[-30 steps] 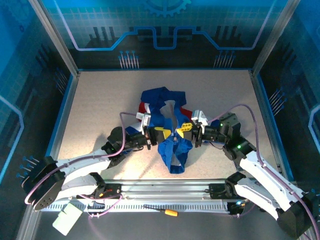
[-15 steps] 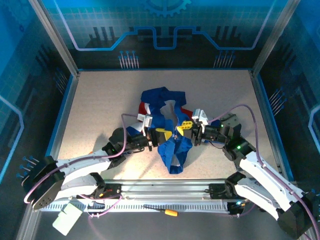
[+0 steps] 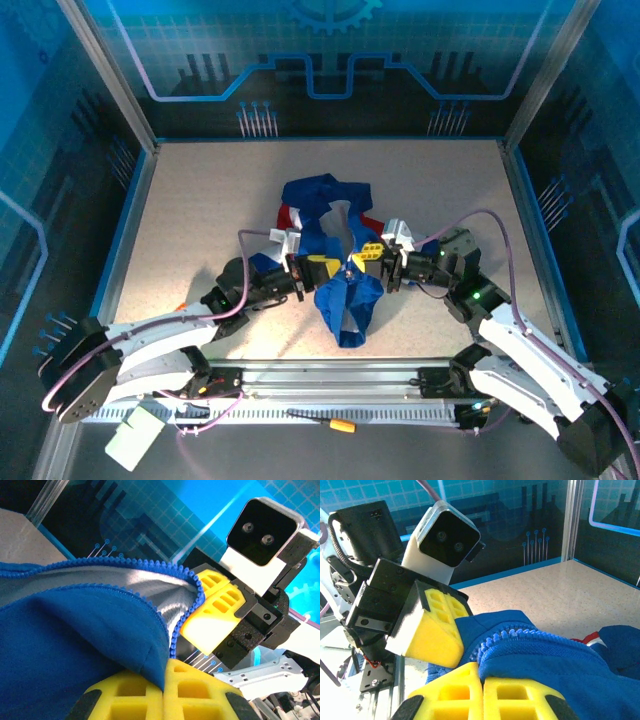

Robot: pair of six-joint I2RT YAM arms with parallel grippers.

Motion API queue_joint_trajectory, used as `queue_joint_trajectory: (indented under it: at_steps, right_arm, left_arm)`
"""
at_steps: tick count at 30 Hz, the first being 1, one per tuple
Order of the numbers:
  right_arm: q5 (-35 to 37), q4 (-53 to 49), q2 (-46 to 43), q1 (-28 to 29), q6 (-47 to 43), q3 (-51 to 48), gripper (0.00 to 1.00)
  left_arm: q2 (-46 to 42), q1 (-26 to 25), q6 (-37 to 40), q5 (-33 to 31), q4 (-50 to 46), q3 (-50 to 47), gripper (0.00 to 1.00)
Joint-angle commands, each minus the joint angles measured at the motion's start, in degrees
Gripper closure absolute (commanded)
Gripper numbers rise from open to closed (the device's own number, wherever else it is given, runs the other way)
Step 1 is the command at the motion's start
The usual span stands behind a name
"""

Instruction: Zip up the jacket

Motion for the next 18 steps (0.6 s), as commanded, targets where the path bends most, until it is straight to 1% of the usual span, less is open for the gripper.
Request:
queue_joint_trajectory:
  at_steps: [1,10,18]
  right_arm:
    - [0.5,2.7,-0.9,0.8,0.0,0.0,1.00]
    - [1.5,1.8,-0.8,1.3,-0.5,0.2,1.00]
    - [3.5,0.2,-1.0,2.4,-2.2,0.4,1.00]
  left_arm:
    - [-0.9,-0.8,2.0,-1.3,-0.4,0.0,1.00]
    - [0.5,-2.0,2.1,-1.1,0.9,0.3,1.00]
    - [-1.2,-2.1,2.4,-2.8,0.3,-0.2,1.00]
